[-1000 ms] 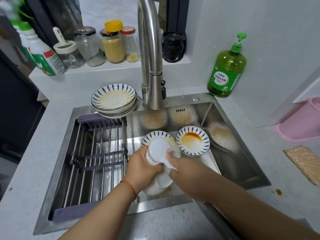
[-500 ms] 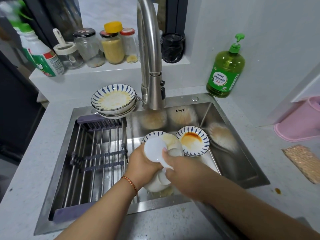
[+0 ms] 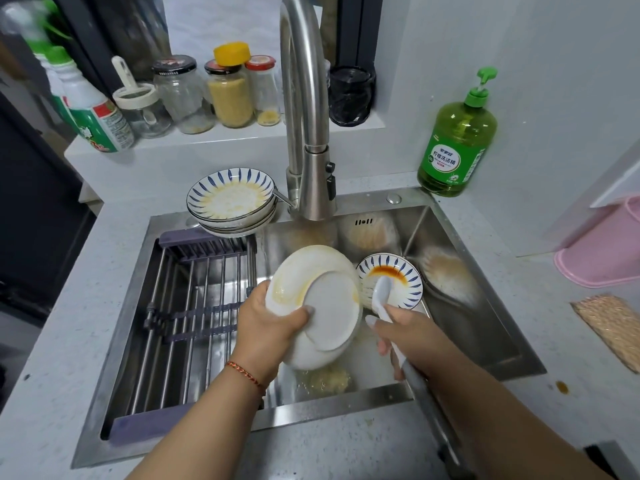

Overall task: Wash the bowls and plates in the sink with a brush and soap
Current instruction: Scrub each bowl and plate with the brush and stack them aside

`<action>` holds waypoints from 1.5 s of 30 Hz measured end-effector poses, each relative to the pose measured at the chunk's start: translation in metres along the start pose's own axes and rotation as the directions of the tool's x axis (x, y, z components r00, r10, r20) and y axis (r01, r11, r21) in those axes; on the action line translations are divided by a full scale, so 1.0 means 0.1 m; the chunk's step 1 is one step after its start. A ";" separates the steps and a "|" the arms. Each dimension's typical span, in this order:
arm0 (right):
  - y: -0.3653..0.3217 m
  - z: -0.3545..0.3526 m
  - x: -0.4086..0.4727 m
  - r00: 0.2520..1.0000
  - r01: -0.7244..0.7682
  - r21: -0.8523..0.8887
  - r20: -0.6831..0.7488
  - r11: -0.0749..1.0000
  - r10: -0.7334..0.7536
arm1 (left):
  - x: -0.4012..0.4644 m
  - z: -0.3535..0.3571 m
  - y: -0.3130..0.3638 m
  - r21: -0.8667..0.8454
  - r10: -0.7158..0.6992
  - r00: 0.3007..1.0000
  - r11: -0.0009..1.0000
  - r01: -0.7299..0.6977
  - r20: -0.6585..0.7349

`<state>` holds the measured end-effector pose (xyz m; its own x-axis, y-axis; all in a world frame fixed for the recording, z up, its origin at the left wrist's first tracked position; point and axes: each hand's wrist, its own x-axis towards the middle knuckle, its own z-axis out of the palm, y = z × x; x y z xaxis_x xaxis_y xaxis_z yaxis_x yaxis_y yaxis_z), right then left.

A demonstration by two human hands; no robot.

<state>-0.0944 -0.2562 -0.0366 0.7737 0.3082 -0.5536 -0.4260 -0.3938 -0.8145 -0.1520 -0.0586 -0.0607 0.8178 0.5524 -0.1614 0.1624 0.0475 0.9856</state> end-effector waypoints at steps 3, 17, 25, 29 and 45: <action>0.05 0.02 0.04 0.992 0.041 0.081 -0.122 0.996 -0.031 | -0.04 0.06 -0.03 -0.261 -0.090 0.996 0.962 0.085 -0.008; -0.13 -0.28 0.07 0.986 0.167 -0.226 0.039 0.960 -0.162 | 0.09 -0.03 0.12 0.032 -0.157 0.914 0.987 0.157 0.373; -0.26 -0.29 0.04 0.964 0.191 -0.472 -0.076 0.861 -0.256 | 0.20 0.05 0.32 0.381 -0.022 0.930 0.916 -0.128 0.366; -0.14 -0.24 0.03 0.988 0.097 -0.442 -0.067 0.892 -0.141 | 0.22 0.05 0.24 0.445 0.066 0.965 0.878 -0.177 0.254; -0.32 -0.02 0.03 0.986 0.151 -0.525 0.025 0.838 -0.162 | 0.13 0.06 0.14 0.496 0.111 0.965 0.840 -0.218 0.236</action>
<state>-0.0773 -0.2448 -0.0119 0.8207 0.3893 -0.4181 0.0063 -0.7379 -0.6749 -0.1356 -0.0561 -0.0491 0.9377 0.3424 -0.0581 0.2322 -0.4935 0.8382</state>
